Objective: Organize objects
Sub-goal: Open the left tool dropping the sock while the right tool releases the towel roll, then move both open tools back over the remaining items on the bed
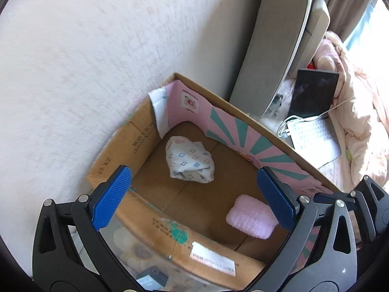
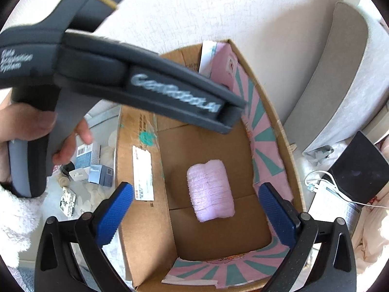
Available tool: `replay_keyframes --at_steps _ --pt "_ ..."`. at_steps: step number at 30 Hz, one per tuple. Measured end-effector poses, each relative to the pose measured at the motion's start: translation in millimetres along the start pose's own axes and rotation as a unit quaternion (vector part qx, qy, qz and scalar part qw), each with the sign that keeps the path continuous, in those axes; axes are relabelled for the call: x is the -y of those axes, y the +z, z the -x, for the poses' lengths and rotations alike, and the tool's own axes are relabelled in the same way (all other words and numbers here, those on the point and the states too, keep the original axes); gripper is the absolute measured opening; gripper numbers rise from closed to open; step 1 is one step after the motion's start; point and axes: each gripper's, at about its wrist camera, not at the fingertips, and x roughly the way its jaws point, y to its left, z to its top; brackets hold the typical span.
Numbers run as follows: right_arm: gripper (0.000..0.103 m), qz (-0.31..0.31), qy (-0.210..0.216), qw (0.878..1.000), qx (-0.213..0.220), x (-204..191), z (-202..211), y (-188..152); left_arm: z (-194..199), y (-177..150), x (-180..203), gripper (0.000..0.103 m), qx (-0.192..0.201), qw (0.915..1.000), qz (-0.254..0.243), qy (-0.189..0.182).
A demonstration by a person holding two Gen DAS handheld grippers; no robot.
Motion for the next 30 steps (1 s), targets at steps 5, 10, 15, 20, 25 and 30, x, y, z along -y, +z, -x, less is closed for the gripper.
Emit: replay_keyframes --at_steps 5,10,15,20,25,30 --pt "0.103 0.005 -0.008 1.000 0.012 -10 16 15 37 -5 -14 0.103 0.018 0.9996 0.021 -0.001" --pt "0.103 0.008 -0.018 0.999 0.027 -15 47 14 76 -21 -39 0.103 0.034 0.9981 0.051 -0.003" --pt "0.103 0.013 -0.017 0.997 0.069 -27 81 21 119 -50 -64 0.103 0.084 0.9934 0.077 0.010" --pt "0.103 0.019 -0.011 0.994 0.112 -34 100 29 156 -91 -108 0.103 0.098 0.9858 0.136 0.005" --pt "0.103 0.051 -0.005 0.990 0.131 -69 114 33 188 -138 -151 0.103 0.112 0.9753 0.188 0.030" --pt "0.103 0.085 0.005 0.986 0.140 -105 111 37 210 -189 -188 0.103 0.117 0.9617 0.239 0.066"
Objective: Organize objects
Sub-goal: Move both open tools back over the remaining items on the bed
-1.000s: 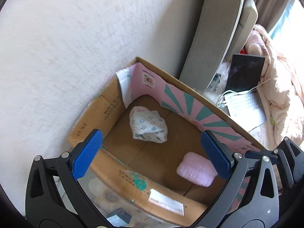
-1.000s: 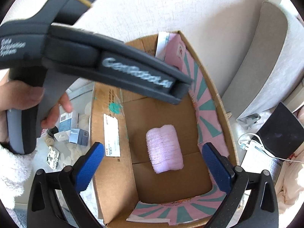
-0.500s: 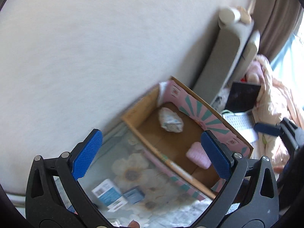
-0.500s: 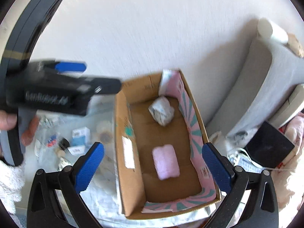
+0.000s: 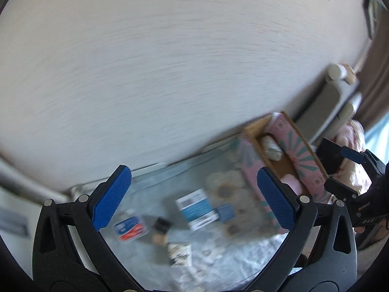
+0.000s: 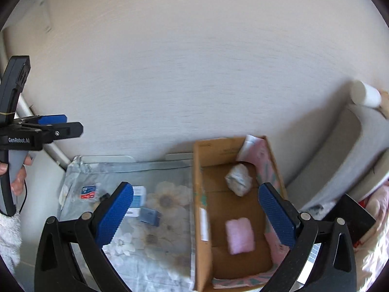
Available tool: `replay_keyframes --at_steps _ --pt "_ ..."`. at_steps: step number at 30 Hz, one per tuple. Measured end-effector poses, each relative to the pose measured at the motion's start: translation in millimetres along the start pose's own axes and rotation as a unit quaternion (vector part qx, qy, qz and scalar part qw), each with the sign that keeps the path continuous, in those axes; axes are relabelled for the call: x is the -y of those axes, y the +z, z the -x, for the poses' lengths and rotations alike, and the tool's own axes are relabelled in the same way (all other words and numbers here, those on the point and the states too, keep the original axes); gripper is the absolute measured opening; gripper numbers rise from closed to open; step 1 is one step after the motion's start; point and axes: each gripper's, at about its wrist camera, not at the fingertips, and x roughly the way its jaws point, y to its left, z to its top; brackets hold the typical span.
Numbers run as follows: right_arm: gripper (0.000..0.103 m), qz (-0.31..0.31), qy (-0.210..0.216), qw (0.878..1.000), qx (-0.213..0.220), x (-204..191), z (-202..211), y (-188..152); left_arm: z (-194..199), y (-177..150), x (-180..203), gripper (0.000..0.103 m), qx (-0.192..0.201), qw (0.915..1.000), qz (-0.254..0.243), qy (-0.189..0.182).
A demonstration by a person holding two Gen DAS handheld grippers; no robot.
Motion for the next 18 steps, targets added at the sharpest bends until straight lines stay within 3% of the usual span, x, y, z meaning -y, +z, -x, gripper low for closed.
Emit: replay_keyframes --at_steps 7,18 --pt "0.103 0.040 0.041 0.998 -0.017 -50 -25 1 14 -45 -72 0.103 -0.011 0.9967 0.070 0.040" --pt "0.103 0.076 0.073 0.993 -0.051 -109 -68 -5 -13 -114 -117 0.103 -0.057 0.9847 0.147 0.074"
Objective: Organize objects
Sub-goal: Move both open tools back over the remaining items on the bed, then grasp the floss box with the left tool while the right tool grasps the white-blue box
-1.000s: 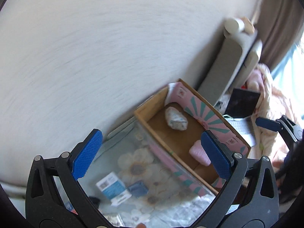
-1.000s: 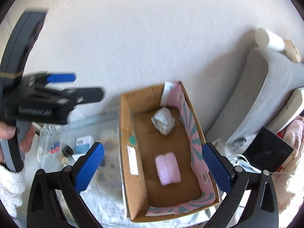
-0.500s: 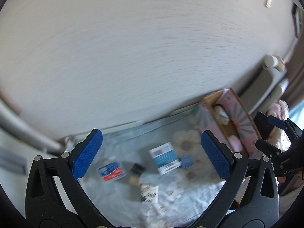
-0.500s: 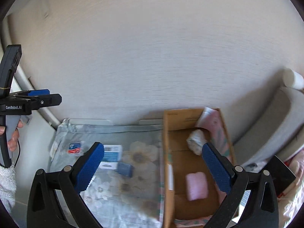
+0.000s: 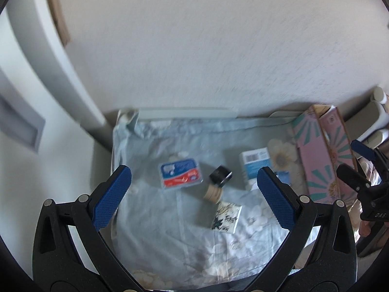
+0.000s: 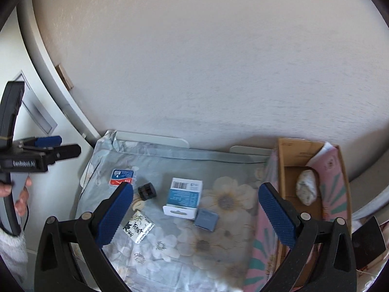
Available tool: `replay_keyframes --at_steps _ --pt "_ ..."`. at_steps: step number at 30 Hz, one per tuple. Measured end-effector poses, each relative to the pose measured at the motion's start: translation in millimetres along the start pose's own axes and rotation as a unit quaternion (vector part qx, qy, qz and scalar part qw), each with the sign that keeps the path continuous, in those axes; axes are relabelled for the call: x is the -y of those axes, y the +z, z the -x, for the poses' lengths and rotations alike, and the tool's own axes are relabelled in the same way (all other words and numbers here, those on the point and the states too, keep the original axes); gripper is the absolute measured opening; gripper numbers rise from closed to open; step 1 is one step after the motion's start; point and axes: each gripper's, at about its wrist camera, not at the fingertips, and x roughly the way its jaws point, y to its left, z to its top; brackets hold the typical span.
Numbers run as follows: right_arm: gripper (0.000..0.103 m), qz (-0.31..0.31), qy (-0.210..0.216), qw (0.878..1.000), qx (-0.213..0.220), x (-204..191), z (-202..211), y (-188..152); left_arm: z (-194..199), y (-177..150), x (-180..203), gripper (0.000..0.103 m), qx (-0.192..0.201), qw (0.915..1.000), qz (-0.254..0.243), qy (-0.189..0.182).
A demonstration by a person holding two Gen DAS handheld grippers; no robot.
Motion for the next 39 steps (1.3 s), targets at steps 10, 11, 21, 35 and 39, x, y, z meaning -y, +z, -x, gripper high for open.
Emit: replay_keyframes --at_steps 10,11,21,35,39 --pt "0.103 0.035 0.009 0.998 -0.047 -27 -59 -5 -62 -25 -22 0.103 -0.055 0.9974 0.046 0.011" --pt "0.103 0.036 0.009 0.998 -0.051 -28 -65 -6 -69 -26 -22 0.103 -0.059 0.9969 0.051 0.013" --pt "0.103 -0.002 -0.028 0.994 -0.107 -18 -134 -16 -134 -34 -23 0.103 -0.083 0.9928 0.078 0.036" --pt "0.103 -0.020 -0.047 0.987 -0.152 -12 -189 -25 -182 -37 -19 0.102 -0.092 0.9905 0.084 0.058" --pt "0.102 -0.020 -0.051 0.985 -0.161 -12 -198 -27 -191 -36 -14 0.099 -0.095 0.9902 0.075 0.069"
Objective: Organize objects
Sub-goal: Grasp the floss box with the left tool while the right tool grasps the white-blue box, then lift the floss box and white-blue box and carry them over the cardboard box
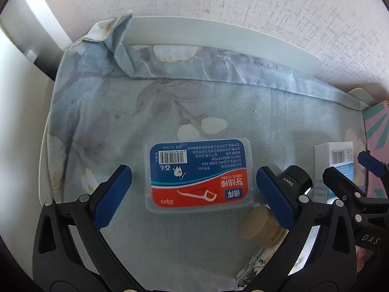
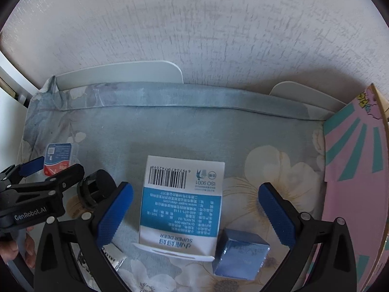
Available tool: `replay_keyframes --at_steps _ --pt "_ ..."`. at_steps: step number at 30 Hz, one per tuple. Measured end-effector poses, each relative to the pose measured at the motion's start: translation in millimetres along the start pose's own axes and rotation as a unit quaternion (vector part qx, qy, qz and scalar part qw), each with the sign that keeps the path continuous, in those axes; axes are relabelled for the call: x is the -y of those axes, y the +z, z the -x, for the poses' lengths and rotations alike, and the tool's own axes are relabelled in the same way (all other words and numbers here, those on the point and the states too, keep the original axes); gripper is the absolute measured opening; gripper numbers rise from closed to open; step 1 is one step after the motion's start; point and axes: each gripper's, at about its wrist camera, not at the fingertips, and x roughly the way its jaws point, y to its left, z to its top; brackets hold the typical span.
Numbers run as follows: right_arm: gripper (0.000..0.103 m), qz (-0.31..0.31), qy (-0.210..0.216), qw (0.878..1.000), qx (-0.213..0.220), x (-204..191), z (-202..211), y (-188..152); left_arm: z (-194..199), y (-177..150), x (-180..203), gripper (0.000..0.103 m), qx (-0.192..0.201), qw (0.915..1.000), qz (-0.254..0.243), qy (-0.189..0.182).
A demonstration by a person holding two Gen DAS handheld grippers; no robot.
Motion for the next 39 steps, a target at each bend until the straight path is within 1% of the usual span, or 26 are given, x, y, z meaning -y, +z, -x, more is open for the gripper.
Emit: replay_keyframes --at_steps 2,4,5,8,9,11,13,14,16,17,22,23,27,35,38,39 --pt "0.102 0.000 0.000 1.000 -0.005 -1 -5 0 -3 1 2 0.097 0.000 1.0000 -0.003 0.006" --pt "0.099 0.002 0.001 1.000 -0.009 -3 -8 -1 -4 1 4 0.095 0.004 0.9999 -0.010 0.011" --pt "0.098 0.003 0.002 1.000 -0.012 -4 -10 -1 -4 1 5 0.092 0.006 0.9998 -0.014 0.014" --pt "0.091 0.004 0.004 1.000 -0.024 -7 -15 -3 -3 2 8 0.081 0.014 0.9994 -0.026 0.019" --pt "0.087 0.004 0.006 1.000 -0.027 -8 -17 -4 -3 3 9 0.081 0.014 0.9994 -0.027 0.018" --pt "0.084 0.007 0.003 1.000 -0.025 -10 -18 -5 -3 3 11 0.080 0.015 0.9994 -0.026 0.019" --pt "0.075 0.019 -0.007 1.000 -0.021 -14 -17 -7 -2 3 10 0.080 0.015 0.9994 -0.025 0.019" --pt "0.073 0.026 -0.011 0.999 -0.019 -16 -17 -7 -3 3 10 0.080 0.015 0.9994 -0.026 0.019" --pt "0.065 0.029 -0.010 0.999 -0.017 -17 -16 -7 -3 2 8 0.080 0.015 0.9994 -0.026 0.019" --pt "0.063 0.030 -0.009 0.999 -0.015 -17 -16 -7 -3 2 8 0.080 0.014 0.9994 -0.025 0.019" --pt "0.062 0.033 -0.007 0.999 -0.016 -17 -15 -9 0 4 9 0.080 0.019 0.9993 -0.026 0.018" --pt "0.062 0.032 -0.005 0.999 -0.015 -16 -15 -9 4 7 14 0.080 0.021 0.9993 -0.026 0.018" --pt "0.062 0.026 0.008 1.000 -0.011 -15 -9 -12 15 13 14 0.080 0.030 0.9991 -0.026 0.017" --pt "0.062 0.031 0.019 0.999 0.008 -18 21 -15 46 22 19 0.080 0.049 0.9983 -0.029 0.011" --pt "0.062 0.033 0.020 0.999 0.019 -17 37 -12 59 26 22 0.080 0.058 0.9977 -0.035 -0.002" --pt "0.062 0.032 0.024 0.999 0.024 -17 43 -11 65 20 23 0.080 0.060 0.9975 -0.036 -0.009"
